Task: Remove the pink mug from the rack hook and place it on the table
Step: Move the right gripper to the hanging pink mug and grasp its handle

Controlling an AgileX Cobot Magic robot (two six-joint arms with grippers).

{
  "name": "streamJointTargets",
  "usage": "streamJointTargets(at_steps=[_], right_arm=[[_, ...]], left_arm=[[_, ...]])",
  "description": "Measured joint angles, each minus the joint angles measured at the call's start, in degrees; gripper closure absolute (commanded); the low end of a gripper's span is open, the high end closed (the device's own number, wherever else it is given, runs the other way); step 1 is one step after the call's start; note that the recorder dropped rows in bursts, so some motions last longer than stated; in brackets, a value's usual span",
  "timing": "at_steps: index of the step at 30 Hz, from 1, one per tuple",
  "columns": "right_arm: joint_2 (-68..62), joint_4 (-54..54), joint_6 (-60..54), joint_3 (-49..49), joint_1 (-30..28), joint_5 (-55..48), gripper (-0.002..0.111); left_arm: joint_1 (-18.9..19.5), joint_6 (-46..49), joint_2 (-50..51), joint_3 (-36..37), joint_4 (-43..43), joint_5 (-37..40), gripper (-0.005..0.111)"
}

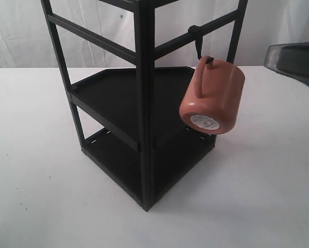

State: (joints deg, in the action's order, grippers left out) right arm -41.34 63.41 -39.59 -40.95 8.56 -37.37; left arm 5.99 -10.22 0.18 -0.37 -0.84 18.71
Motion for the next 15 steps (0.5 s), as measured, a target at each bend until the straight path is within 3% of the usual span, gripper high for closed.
streamJointTargets(at_steps=[3, 8, 15], right_arm=[[-1.61, 2.5, -2.45, -0.27, 0.0, -3.38, 0.102], [-11.88, 3.49, -3.45, -4.15, 0.0, -11.07, 0.08], [-18.83, 3.76, -4.59, -9.98, 0.0, -11.38, 0.077]], left_arm=[[0.0, 0.0, 0.0, 0.0, 0.0, 0.0, 0.107], [0.0, 0.0, 0.0, 0.0, 0.0, 0.0, 0.107], [0.0, 0.0, 0.0, 0.0, 0.0, 0.0, 0.107]])
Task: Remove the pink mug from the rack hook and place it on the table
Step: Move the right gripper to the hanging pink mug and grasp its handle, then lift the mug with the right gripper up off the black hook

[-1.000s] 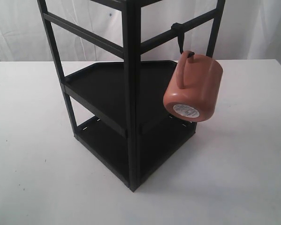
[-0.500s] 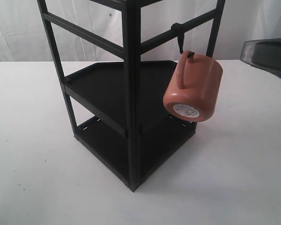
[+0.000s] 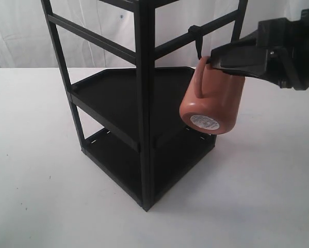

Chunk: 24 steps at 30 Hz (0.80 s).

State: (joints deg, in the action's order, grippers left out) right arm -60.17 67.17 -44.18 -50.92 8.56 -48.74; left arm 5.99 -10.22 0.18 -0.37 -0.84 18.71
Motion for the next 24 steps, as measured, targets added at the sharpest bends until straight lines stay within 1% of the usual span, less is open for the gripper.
streamJointTargets(at_steps=[14, 19, 24], right_arm=[[-7.13, 3.36, -6.62, -0.37, 0.27, -0.28, 0.077], [-11.37, 7.95, -9.23, -0.37, 0.53, -0.07, 0.077], [-13.27, 8.94, -9.47, -0.37, 0.53, 0.18, 0.08]], left_arm=[[0.0, 0.0, 0.0, 0.0, 0.0, 0.0, 0.107], [0.0, 0.0, 0.0, 0.0, 0.0, 0.0, 0.107], [0.0, 0.0, 0.0, 0.0, 0.0, 0.0, 0.107]])
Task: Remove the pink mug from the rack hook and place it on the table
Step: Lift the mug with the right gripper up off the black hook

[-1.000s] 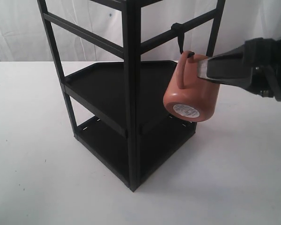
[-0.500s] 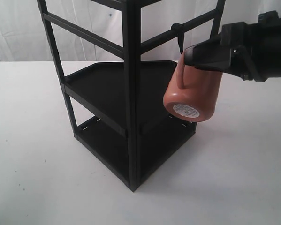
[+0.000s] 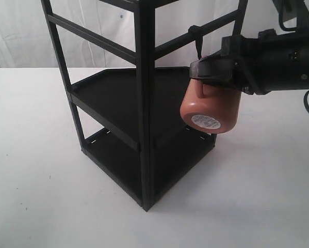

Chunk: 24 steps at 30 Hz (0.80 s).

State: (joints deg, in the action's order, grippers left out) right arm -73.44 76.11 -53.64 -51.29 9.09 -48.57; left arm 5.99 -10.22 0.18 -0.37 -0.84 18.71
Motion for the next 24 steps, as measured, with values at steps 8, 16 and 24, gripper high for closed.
streamJointTargets(at_steps=[8, 16, 24], right_arm=[[-0.02, -0.12, -2.96, 0.0, 0.0, -4.35, 0.108], [0.56, -0.33, -3.36, 0.0, 0.03, -1.81, 0.108], [0.8, -0.47, -3.36, 0.0, 0.03, -4.46, 0.108]], left_arm=[[0.0, 0.0, 0.0, 0.0, 0.0, 0.0, 0.107], [0.0, 0.0, 0.0, 0.0, 0.0, 0.0, 0.107], [0.0, 0.0, 0.0, 0.0, 0.0, 0.0, 0.107]])
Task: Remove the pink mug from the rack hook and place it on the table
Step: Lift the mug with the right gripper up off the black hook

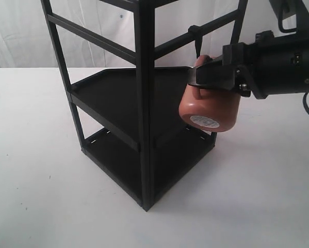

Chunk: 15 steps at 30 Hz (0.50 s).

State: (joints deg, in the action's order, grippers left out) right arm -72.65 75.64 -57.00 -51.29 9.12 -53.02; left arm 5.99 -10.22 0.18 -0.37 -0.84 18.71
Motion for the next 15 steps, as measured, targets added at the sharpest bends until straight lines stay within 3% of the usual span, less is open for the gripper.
streamJointTargets(at_steps=[15], right_arm=[[0.87, -2.63, 0.86, 0.0, 0.0, 0.2, 0.108]], left_arm=[[0.0, 0.0, 0.0, 0.0, 0.0, 0.0, 0.107]])
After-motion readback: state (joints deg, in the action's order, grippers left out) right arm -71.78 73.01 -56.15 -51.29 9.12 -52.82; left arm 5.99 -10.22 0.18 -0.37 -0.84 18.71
